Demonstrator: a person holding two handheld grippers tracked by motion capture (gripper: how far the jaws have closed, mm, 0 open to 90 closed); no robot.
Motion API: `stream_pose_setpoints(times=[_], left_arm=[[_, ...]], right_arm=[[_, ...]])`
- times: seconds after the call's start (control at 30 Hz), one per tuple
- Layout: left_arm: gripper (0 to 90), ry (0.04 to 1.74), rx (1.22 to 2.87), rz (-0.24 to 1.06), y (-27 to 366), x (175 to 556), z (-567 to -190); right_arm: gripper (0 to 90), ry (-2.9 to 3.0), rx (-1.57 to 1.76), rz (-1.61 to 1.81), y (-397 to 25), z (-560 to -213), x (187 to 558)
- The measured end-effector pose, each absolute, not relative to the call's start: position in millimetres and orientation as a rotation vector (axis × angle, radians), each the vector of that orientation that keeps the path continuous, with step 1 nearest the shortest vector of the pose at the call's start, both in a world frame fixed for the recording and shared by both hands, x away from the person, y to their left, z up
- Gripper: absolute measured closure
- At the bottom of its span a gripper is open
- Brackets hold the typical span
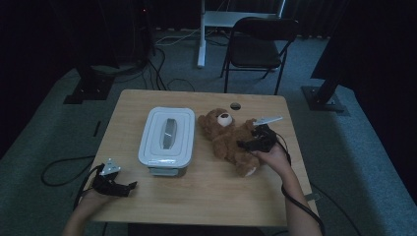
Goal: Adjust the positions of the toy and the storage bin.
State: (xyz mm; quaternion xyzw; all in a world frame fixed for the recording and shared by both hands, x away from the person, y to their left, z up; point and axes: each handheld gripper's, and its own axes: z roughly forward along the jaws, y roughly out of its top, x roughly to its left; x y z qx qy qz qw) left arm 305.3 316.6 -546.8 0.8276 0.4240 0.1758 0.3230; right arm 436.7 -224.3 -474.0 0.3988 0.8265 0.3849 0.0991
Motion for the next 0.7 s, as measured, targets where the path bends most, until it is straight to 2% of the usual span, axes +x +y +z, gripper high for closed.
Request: stream_pose_setpoints(times=[0.33, 0.7], left_arm=[[0.6, 1.124, 2.167, 0.466, 315.6, 305.1, -546.8], [0.6, 1.125, 2.165, 0.467, 315.6, 305.0, -547.0]], right_arm=[[11.9, 2.51, 1.187, 1.166, -214.6, -495.1, 435.8], [10.7, 2.482, 1.1, 1.109, -198.8, -500.7, 421.1]])
